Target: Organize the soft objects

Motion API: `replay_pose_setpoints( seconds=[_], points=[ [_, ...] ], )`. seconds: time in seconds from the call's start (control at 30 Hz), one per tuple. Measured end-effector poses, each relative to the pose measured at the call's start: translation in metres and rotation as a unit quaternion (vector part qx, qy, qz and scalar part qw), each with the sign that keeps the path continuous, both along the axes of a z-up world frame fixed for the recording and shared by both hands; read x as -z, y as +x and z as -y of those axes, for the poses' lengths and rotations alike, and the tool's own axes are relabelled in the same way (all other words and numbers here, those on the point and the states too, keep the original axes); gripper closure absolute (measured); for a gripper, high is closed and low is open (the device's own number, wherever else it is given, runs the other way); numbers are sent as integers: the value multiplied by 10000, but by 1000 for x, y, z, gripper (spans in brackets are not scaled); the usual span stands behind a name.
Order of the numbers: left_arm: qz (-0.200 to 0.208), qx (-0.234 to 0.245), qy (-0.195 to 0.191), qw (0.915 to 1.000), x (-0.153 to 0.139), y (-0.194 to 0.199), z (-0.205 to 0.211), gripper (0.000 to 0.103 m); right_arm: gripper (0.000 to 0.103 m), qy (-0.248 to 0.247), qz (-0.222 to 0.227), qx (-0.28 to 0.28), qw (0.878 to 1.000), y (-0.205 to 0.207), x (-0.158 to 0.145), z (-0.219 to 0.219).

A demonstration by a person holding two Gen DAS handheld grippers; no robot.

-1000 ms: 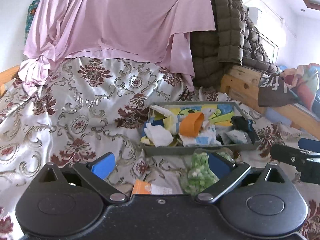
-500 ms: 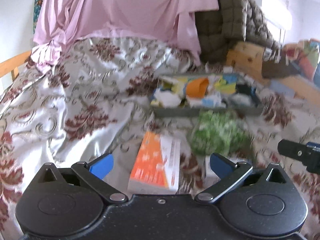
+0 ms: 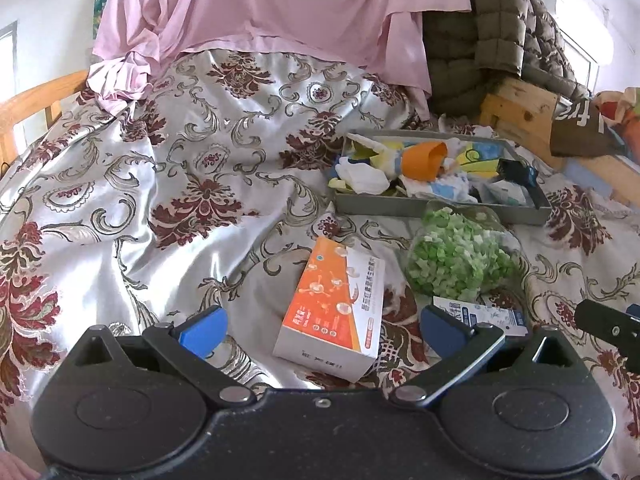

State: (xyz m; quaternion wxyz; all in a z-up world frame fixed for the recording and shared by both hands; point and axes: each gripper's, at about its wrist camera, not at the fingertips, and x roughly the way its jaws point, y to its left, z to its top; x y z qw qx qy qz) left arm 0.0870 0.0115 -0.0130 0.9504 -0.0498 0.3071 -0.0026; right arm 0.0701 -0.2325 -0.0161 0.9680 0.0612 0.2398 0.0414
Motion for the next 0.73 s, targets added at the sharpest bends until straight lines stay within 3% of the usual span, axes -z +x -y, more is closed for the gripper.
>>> replay_pose_setpoints(
  seconds=[0.73],
  points=[
    [-171, 77, 38, 9998, 5, 1, 2, 1, 0, -11, -58, -173, 9998, -1, 4, -6]
  ],
)
